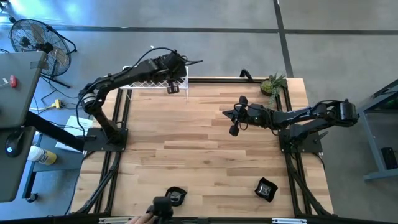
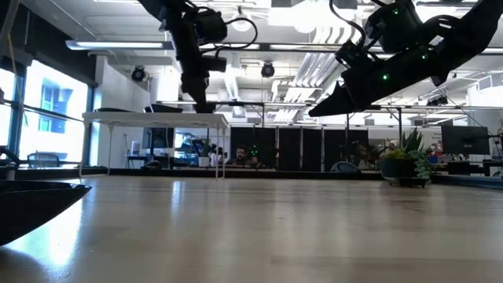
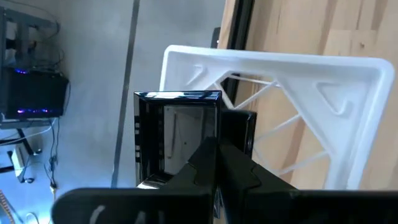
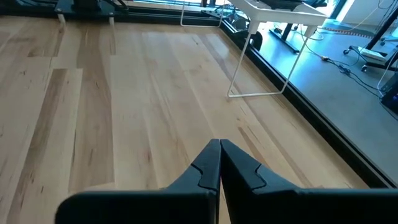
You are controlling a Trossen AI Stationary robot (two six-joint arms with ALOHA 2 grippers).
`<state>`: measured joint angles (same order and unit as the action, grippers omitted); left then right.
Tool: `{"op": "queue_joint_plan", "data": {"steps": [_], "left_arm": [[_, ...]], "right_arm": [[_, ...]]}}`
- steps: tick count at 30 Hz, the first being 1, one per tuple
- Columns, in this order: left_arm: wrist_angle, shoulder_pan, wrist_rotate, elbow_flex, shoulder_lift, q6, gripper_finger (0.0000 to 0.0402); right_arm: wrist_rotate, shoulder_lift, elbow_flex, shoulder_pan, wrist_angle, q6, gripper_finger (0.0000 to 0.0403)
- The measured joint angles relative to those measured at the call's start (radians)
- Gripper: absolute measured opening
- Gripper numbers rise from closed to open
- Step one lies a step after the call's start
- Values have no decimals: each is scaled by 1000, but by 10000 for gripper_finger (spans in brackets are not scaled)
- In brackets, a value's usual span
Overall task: Pick & Place Mini shaped plates
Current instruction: Stack the black square plate on top of the black square plate on the shelf
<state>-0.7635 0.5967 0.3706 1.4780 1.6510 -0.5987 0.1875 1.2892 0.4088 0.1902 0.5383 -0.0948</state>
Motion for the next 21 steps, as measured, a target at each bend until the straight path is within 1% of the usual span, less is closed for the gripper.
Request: {"op": "queue_joint_plan", "data": {"steps": [8,12,16,21], "left_arm": [[-1,-1,-8,0,11,-6,2],[-19,-1,-13,0,11,26,11],[-39,-1,-1,0,11,31,31],[-47,-1,13,0,11,42,74]], "right_arm": [[0,0,0,0,-3,0,5],[0,0,0,0,-3,0,2],[0,0,0,0,-3,0,4],[0,0,0,0,-3,0,6]]}}
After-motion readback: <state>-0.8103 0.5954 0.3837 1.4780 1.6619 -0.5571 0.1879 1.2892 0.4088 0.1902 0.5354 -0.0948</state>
